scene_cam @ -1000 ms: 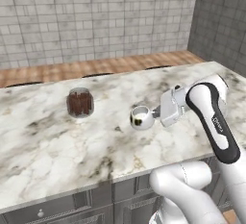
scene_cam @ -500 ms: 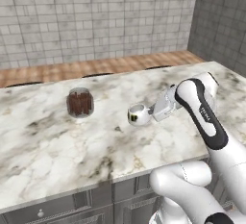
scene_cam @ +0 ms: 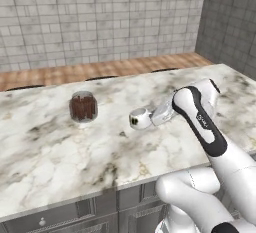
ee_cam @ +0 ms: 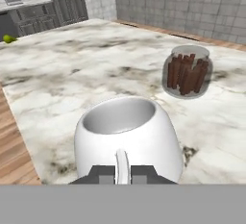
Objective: Open the cabinet directly in front. Then move the liquor and the mug to the dining counter with the jar on it.
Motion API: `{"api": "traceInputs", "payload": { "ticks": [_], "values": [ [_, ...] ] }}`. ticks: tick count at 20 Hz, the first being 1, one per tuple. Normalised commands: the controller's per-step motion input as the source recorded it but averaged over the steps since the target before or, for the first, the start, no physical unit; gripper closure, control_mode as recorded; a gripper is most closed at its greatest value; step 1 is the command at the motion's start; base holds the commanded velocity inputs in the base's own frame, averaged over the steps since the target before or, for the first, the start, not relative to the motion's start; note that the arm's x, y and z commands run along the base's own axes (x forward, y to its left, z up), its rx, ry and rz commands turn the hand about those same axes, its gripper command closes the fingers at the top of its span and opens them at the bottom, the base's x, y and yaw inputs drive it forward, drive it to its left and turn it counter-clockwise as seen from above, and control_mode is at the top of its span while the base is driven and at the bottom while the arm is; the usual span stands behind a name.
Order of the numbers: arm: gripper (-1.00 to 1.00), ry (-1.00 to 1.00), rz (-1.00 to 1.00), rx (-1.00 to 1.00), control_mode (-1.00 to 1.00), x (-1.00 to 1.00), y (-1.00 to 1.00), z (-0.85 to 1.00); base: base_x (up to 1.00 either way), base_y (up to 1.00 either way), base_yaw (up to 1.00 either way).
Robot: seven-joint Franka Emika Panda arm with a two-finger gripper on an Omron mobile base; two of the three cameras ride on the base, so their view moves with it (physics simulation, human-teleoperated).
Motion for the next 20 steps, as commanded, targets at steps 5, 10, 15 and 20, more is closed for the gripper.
{"api": "traceInputs", "payload": {
  "ticks": [5,10,15,20],
  "values": [
    [1.00,0.04,-0.04,-0.05,-1.00,0.69,0.21,-0.12,0.00,0.00,0.00],
    [1.00,0.07,-0.05,-0.07,-1.00,0.77,0.24,-0.15,0.00,0.00,0.00],
    [1.00,0.09,-0.02,0.00,-1.00,0.73,0.14,-0.24,0.00,0.00,0.00],
    [1.00,0.13,-0.01,0.00,-1.00,0.32,0.03,-0.56,0.00,0.00,0.00]
  ]
}}
